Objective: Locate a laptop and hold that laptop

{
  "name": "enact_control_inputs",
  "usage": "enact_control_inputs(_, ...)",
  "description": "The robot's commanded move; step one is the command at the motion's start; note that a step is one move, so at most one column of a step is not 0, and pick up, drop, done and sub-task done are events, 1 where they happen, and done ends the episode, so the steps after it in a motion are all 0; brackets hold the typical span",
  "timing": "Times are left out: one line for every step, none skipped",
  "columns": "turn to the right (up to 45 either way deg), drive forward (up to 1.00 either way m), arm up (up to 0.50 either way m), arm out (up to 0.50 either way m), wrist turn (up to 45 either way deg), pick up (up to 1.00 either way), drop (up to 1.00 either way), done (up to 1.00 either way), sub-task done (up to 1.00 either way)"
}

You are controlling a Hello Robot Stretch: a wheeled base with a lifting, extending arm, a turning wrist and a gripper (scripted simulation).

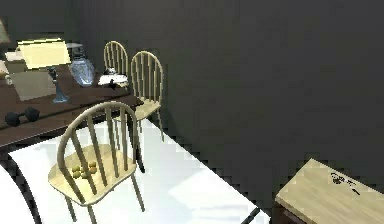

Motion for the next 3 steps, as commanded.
enact_control_inputs(-9.0, 0.0, 0.0, 0.0, 0.0, 0.0, 0.0, 0.0, 0.0)
enact_control_inputs(0.0, 0.0, 0.5, 0.0, 0.0, 0.0, 0.0, 0.0, 0.0)
enact_control_inputs(0.0, 0.0, 0.28, 0.0, 0.0, 0.0, 0.0, 0.0, 0.0)
